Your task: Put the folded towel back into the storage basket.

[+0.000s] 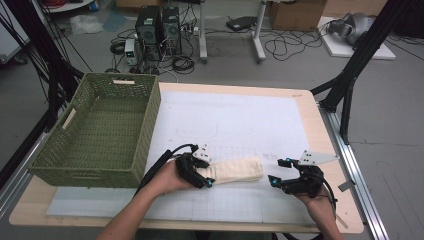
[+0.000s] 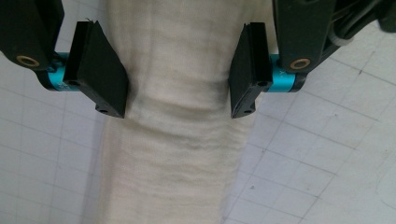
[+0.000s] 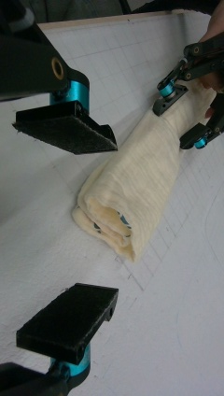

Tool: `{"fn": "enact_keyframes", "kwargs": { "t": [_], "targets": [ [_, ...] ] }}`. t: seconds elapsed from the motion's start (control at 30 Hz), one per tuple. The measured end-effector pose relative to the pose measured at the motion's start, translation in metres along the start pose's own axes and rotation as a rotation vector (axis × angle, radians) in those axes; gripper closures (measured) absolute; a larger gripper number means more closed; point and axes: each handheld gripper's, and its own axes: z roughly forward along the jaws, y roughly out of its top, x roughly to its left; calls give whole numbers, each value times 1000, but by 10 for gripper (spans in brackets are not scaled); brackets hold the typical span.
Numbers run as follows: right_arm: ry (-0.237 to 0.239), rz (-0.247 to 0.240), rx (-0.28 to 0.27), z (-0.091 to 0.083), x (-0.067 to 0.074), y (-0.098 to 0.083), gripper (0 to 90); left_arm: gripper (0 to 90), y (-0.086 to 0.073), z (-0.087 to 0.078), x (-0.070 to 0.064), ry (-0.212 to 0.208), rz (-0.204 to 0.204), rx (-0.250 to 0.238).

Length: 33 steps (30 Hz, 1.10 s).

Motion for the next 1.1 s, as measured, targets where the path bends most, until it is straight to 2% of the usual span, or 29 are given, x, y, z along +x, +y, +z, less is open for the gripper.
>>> {"fn": "enact_keyframes", "kwargs": {
  "t": [0.13, 0.27, 0.33, 0.53, 0.6, 0.67, 0.73, 0.77, 0.8, 0.83, 0.9, 0.97, 1.1],
  "targets": [
    [-3, -3, -4, 0, 0, 1, 240, 423, 1, 0, 0, 17, -7, -3],
    [-6, -7, -8, 0, 1, 1, 241, 518, 0, -2, 6, 15, -41, -17],
    [-4, 0, -4, -1, 1, 1, 241, 603, -1, -2, 8, 25, -40, -23],
    [-6, -3, -10, 0, -2, 1, 241, 685, 0, -1, 8, 43, -30, -29],
    [-7, 0, -12, 0, -2, 2, 241, 721, 1, -1, 8, 39, -22, -29],
    [-5, 1, -14, -1, -2, 2, 240, 739, 0, -1, 7, 35, -32, -32],
    [-6, 2, -15, -1, -2, 2, 241, 718, 0, -1, 8, 24, -35, -31],
    [-7, 2, -18, -2, -3, 1, 241, 678, 0, -1, 9, 0, -55, -33],
    [-6, 6, -20, -2, -3, 1, 241, 590, 0, -1, 10, -45, -85, -37],
    [-7, 7, -21, -3, -3, 1, 241, 512, 0, -1, 10, -56, -91, -35],
    [-8, 11, -20, -2, -5, 1, 240, 476, 1, 0, 6, -38, -61, -25],
    [-6, 11, -20, -2, -5, 1, 241, 466, 2, 0, 4, -31, -59, -22],
    [-4, 10, -18, -2, -4, 1, 241, 427, 1, 0, 6, -60, -70, -27]
  ]
}}
